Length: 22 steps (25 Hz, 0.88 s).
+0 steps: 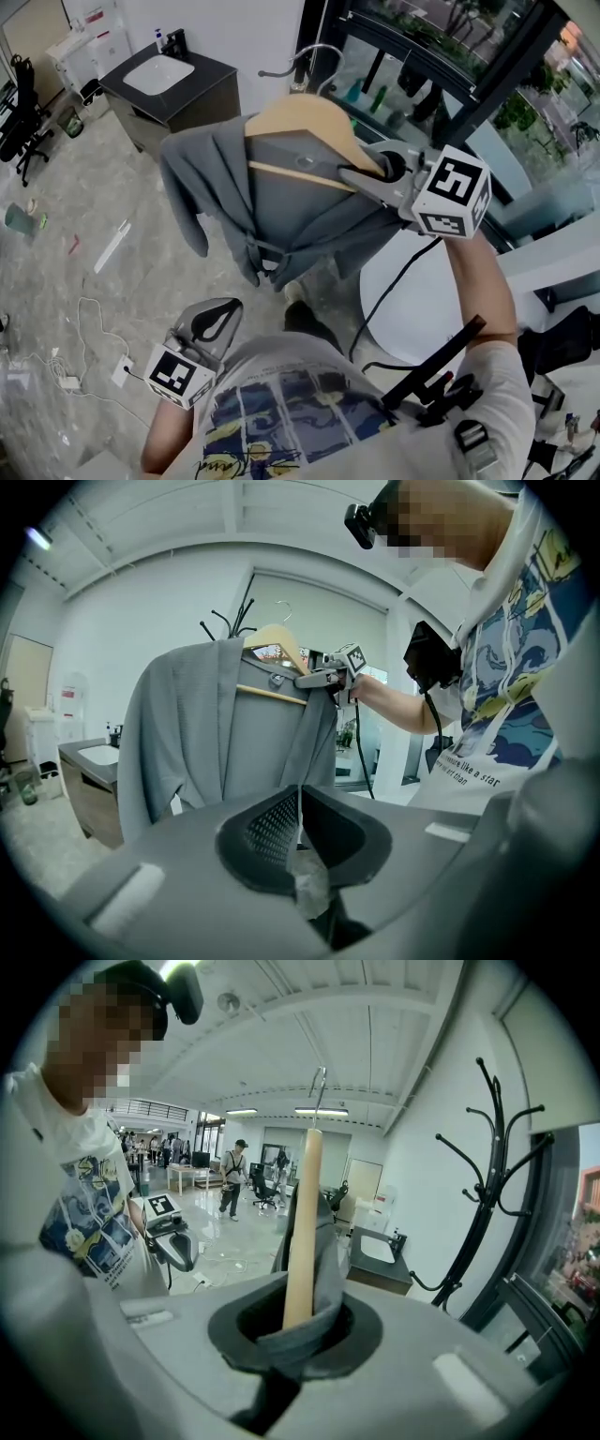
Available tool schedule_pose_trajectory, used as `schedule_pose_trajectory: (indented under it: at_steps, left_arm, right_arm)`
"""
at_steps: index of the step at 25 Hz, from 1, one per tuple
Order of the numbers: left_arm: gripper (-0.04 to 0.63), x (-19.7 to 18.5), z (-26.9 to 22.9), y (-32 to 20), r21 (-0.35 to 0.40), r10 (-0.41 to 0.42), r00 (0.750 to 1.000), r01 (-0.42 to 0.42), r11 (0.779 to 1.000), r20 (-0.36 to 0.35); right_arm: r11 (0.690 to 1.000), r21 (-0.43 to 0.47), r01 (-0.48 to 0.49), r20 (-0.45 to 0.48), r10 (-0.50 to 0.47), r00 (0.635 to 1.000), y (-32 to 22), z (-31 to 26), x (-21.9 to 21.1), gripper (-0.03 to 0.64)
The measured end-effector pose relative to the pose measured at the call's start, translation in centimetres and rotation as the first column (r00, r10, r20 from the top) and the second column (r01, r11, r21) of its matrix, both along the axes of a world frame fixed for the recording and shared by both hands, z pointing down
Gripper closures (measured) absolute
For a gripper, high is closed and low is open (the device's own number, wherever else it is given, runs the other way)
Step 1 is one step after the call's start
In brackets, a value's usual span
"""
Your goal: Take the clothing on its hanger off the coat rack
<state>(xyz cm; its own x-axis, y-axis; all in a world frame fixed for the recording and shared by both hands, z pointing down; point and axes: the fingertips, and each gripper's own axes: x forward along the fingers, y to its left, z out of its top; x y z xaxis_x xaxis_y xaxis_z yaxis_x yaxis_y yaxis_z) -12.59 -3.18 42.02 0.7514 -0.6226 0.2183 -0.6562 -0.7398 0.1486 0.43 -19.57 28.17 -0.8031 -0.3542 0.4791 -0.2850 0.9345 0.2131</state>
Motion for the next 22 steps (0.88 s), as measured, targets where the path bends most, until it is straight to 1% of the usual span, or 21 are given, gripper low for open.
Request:
schedule_pose_trajectory:
  at_steps: [6, 18, 22]
  left_arm:
    - [0.578, -0.6, 1.0, 1.5, 0.002, 0.009, 1.0, -0.009, 1.0, -0.006]
    - [0.579, -1.3, 0.6, 2.0, -0.003, -0.003, 1.0, 0.003, 1.0, -0.013]
    - [0.579, -2.3, 1.7, 2.2, 0.0, -0.007, 1.0, 0.007, 1.0, -0.02]
  right_arm:
    - [1.0, -0.012, -0.002, 0.005, 0.002, 1.0, 3.0, 1.0, -0.6, 0.609]
    - [1.0, -0.027, 0.008, 0.0, -0.008, 1.0, 5.8, 2.2, -1.3, 0.609]
    - [0.999, -0.031, 0.011, -0.005, -0.011, 1.0, 6.7, 3.8, -2.3, 0.609]
